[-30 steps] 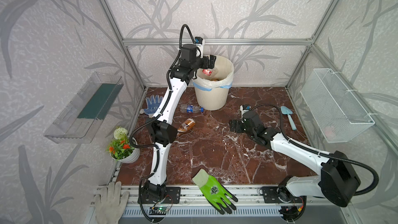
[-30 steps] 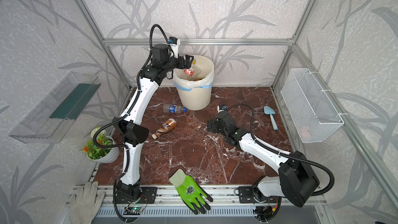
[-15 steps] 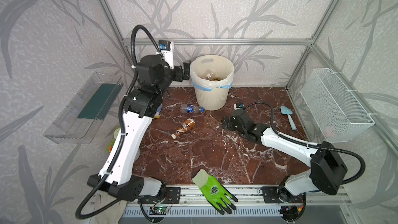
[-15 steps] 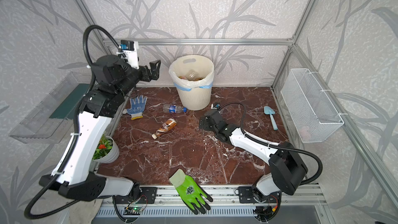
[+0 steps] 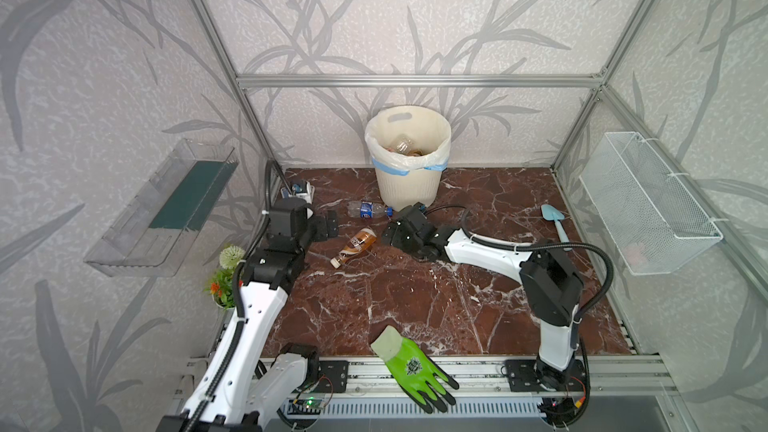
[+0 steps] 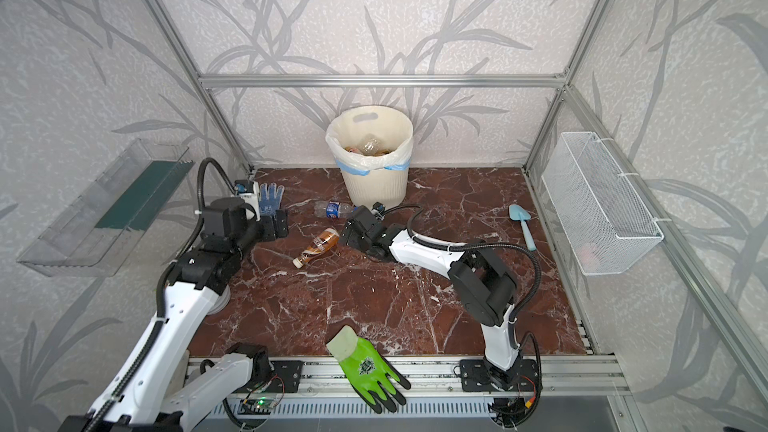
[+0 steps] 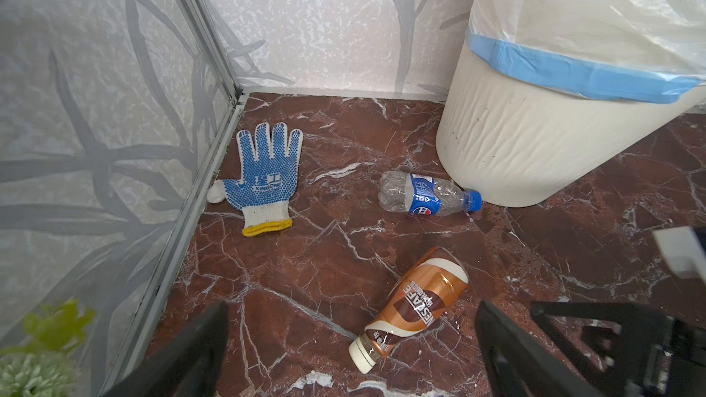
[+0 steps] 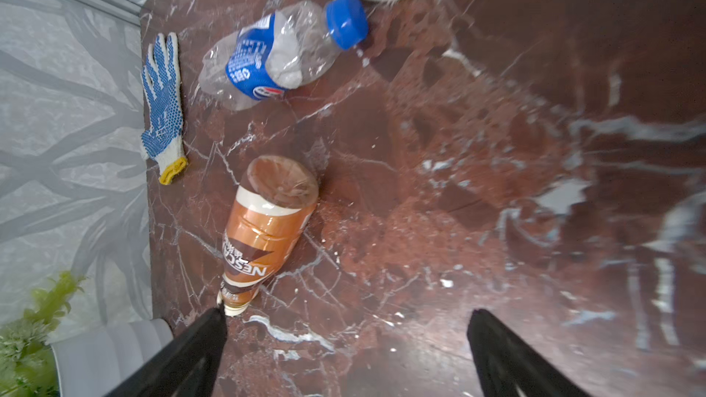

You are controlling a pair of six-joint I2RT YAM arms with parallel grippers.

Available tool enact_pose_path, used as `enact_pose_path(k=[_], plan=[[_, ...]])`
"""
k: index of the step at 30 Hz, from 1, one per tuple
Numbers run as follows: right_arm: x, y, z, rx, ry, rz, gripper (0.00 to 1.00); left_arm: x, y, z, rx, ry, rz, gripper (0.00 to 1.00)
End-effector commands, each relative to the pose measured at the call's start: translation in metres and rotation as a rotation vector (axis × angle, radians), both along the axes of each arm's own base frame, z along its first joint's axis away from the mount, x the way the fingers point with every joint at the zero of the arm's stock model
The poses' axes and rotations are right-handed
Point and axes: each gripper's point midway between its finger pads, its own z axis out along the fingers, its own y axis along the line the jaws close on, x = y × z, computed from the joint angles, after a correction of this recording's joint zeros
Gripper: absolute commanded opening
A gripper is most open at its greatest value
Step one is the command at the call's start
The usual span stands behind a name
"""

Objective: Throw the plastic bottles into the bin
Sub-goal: 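Reach the right gripper to the Nescafe bottle and close it around it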

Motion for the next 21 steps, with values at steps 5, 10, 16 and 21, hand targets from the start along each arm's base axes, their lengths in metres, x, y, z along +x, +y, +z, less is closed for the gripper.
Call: enact_pose_path(k=[5,10,16,21], plan=[[-0.009,0.048,-0.015,0.036,0.097,-0.013,0.97,0.002,0.004,0.007,-0.017,-0.040,0.014,0.99],[0.001,0.070,-0.031,0.043,0.138,-0.026,0.94,-0.001,0.010,0.011,-0.010,-0.064,0.044,0.98],[0.018,0.078,-0.044,-0.020,0.102,-0.046,0.95,-0.004,0.010,0.014,-0.018,-0.069,0.044,0.98],[0.030,0.088,-0.046,-0.035,0.079,-0.052,0.94,-0.004,0.009,0.014,-0.019,-0.069,0.038,0.98]])
